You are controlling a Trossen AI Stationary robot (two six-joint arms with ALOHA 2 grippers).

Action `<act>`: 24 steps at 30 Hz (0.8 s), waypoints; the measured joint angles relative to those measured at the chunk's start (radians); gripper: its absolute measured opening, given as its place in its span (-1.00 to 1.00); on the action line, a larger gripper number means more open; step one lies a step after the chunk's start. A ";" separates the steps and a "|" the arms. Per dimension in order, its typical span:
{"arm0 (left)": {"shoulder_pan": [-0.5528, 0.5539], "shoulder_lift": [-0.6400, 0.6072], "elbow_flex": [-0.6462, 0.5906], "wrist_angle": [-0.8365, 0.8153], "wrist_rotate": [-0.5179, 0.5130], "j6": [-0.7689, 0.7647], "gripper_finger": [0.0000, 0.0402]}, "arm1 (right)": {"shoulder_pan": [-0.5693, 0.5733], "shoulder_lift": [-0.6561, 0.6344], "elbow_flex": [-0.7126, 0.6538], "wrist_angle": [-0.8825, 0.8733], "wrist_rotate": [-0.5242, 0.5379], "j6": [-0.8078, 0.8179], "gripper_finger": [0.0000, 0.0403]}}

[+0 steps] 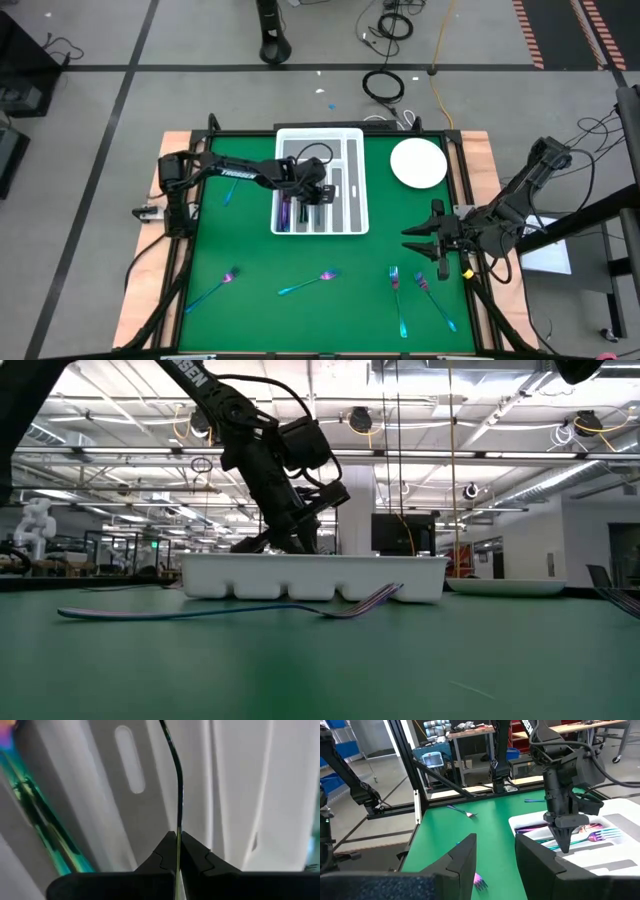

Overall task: Sort silverware
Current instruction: Put the blue fork into the silverware tray

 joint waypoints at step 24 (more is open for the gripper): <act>0.027 -0.011 0.020 -0.030 0.032 0.040 -0.36 | 0.000 0.000 0.000 -0.003 -0.002 0.000 -0.38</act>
